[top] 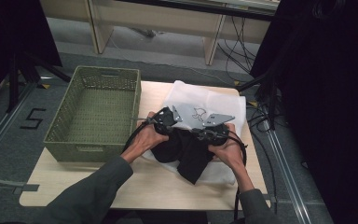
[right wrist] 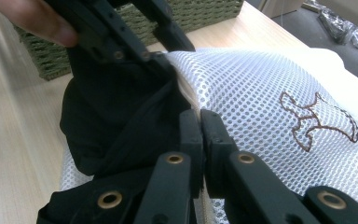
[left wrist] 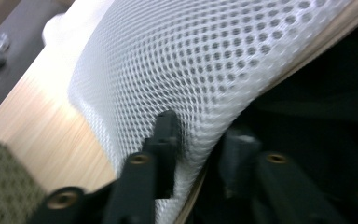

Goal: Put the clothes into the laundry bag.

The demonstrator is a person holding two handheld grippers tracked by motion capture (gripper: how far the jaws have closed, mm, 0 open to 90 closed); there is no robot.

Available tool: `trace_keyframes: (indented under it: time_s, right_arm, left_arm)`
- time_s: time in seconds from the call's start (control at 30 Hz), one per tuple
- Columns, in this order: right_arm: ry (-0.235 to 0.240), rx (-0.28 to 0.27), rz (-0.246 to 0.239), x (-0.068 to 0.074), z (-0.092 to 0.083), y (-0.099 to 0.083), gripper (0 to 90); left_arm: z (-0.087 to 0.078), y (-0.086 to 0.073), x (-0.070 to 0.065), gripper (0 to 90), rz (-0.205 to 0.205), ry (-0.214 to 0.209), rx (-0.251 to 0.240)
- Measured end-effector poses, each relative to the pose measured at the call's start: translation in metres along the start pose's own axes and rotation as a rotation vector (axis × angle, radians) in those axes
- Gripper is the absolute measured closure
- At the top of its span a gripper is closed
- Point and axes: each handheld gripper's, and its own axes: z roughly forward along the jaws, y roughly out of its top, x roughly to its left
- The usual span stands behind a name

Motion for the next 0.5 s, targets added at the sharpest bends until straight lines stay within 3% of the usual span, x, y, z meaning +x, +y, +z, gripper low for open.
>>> trace_keyframes:
  time_s: [0.1,0.3,0.4,0.5]
  right_arm:
    - [-0.006,-0.008,0.004,-0.002,-0.001,-0.001,89.2]
    - [-0.002,-0.022,-0.002,-0.002,-0.003,0.000,89.3]
    - [0.006,-0.029,-0.019,-0.002,-0.002,0.001,89.2]
    - [0.005,-0.025,0.012,0.000,-0.003,0.001,86.7]
  left_arm:
    - [-0.011,0.001,-0.002,82.8,0.032,-0.003,0.009]
    - [-0.040,-0.001,-0.002,82.9,-0.011,-0.098,0.039]
    - [-0.047,-0.002,-0.002,82.6,-0.028,-0.129,0.055]
    - [-0.047,-0.001,-0.001,82.6,-0.055,-0.127,0.060]
